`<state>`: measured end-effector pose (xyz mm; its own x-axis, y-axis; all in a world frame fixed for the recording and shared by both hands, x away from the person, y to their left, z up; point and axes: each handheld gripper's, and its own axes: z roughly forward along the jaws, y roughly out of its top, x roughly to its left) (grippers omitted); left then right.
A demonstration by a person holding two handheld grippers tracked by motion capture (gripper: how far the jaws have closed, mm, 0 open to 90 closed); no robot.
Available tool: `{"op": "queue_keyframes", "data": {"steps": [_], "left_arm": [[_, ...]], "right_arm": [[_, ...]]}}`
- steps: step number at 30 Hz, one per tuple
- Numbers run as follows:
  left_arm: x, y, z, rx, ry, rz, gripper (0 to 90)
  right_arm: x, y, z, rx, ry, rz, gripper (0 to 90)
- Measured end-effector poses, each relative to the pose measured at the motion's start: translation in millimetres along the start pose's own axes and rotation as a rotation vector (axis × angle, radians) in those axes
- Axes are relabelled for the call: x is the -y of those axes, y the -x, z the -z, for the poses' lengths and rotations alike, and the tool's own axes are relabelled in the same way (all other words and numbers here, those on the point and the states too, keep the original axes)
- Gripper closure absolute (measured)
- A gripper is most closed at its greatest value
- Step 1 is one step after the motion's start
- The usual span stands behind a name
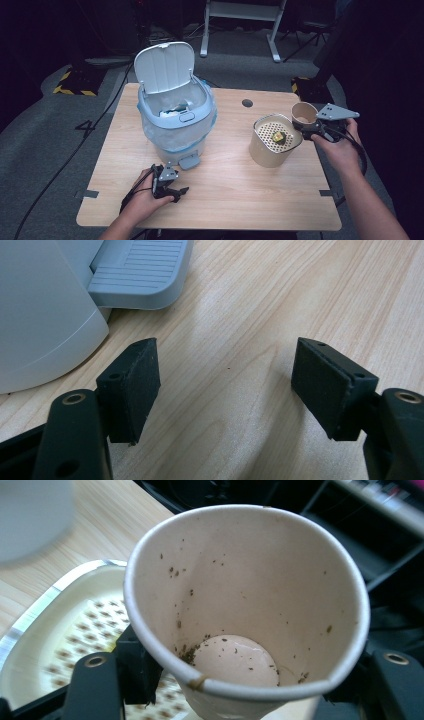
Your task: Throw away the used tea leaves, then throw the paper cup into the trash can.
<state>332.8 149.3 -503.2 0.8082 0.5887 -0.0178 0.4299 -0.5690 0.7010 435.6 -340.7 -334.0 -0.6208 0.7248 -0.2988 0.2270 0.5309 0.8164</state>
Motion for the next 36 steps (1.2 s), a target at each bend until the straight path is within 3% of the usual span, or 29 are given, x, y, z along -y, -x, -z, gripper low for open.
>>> {"op": "queue_keyframes", "data": {"steps": [1,8,14,24,31,36], "left_arm": [[0.0,0.0,0.0,0.0,0.0,0.0,27.7],[0.0,0.0,0.0,0.0,0.0,-0.001,27.7],[0.0,0.0,-0.1,0.001,0.001,-0.001,27.7],[0.0,0.0,0.0,0.0,0.0,-0.001,27.7],[0.1,0.4,0.0,-0.001,0.001,0.003,27.7],[0.2,0.5,0.0,-0.001,0.001,0.005,27.7]], "right_arm": [[1.0,1.8,-0.7,-0.036,0.002,-0.051,33.4],[5.1,9.6,-1.7,-0.18,0.009,-0.241,33.1],[4.8,11.5,0.5,-0.211,0.025,-0.291,33.1],[0.5,12.5,7.3,-0.182,0.024,-0.254,32.7],[-4.6,10.2,6.8,-0.195,0.039,-0.231,32.7],[-18.3,7.4,4.5,-0.217,0.057,-0.201,32.6]]}}
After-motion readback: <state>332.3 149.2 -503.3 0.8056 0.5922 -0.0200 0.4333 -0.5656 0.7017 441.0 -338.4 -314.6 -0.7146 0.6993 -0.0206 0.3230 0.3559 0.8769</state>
